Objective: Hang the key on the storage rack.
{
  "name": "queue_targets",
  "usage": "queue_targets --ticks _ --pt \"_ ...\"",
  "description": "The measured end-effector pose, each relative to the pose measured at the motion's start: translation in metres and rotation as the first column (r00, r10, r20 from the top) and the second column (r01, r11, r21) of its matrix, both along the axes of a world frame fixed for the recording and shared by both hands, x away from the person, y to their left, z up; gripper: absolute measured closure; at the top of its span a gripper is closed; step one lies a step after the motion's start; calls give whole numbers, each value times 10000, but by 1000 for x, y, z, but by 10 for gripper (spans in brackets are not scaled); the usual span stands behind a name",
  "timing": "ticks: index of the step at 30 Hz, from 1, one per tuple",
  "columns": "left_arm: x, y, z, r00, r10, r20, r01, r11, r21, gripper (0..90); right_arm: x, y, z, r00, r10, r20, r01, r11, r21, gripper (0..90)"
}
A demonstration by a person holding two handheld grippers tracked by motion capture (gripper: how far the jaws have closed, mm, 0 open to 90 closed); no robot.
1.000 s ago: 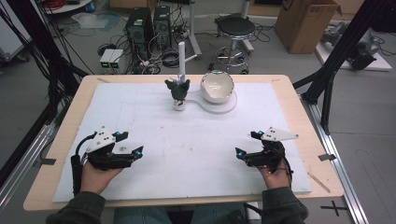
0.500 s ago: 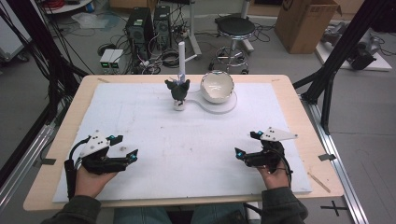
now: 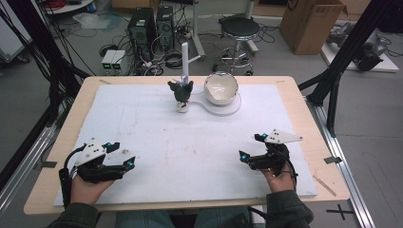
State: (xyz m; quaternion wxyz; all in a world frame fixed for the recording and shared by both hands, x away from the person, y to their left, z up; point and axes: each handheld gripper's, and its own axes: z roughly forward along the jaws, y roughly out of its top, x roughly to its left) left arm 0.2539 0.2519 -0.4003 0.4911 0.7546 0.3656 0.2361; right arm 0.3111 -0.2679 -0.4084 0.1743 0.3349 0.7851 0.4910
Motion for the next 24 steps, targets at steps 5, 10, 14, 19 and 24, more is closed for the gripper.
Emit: queue_targets --ticks 5,10,14,19,24 --pt "-3 3 -3 10000 54 -45 -54 10000 52 225 0 0 0 10000 24 3 -24 10000 -40 76" --pt "-6 5 -6 9999 95 -78 -94 9999 97 225 0 0 0 10000 35 19 -35 10000 -27 76" --pt "-7 6 -7 9999 100 -126 -97 9998 191 225 0 0 0 10000 52 -9 -52 10000 -38 76" --pt "-8 8 -9 9998 117 -182 -114 9998 176 225 0 -1 -1 10000 97 8 -97 10000 14 76" --pt "-9 10 -11 9998 108 -177 -103 9996 268 225 1 0 -2 9999 108 -31 -109 9999 -18 76"
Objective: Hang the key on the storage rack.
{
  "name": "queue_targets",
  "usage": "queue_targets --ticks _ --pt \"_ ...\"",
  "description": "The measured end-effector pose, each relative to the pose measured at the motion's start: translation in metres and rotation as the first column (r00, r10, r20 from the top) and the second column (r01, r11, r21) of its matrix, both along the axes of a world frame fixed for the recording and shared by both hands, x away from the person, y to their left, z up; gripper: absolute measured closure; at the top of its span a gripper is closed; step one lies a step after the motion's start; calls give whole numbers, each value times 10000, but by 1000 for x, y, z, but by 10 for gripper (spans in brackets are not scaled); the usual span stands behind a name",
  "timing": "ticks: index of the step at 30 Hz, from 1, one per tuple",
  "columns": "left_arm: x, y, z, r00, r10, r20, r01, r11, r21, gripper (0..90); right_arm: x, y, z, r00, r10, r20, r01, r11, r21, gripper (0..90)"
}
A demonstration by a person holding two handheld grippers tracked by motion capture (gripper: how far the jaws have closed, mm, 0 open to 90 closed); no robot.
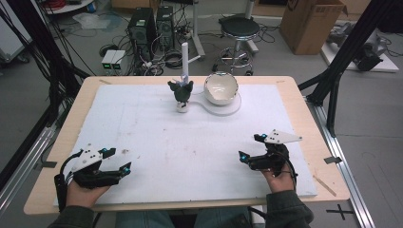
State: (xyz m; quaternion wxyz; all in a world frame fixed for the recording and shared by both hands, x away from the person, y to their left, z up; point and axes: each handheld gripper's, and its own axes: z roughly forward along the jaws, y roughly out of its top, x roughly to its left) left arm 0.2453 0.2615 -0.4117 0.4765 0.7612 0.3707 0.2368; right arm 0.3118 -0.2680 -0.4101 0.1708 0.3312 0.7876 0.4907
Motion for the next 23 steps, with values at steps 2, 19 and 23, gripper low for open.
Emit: queue_targets --ticks 2,19,23 --pt "-1 0 -1 10000 19 -21 -19 10000 -15 225 0 0 -1 9999 27 -112 -27 10000 12 76" --pt "-3 3 -3 9999 129 89 -128 9999 -108 225 -1 2 -2 9999 95 -81 -95 10000 -20 76" --pt "-3 3 -3 9999 120 102 -118 9999 -124 225 0 2 -2 9999 141 -14 -141 9999 -64 76"
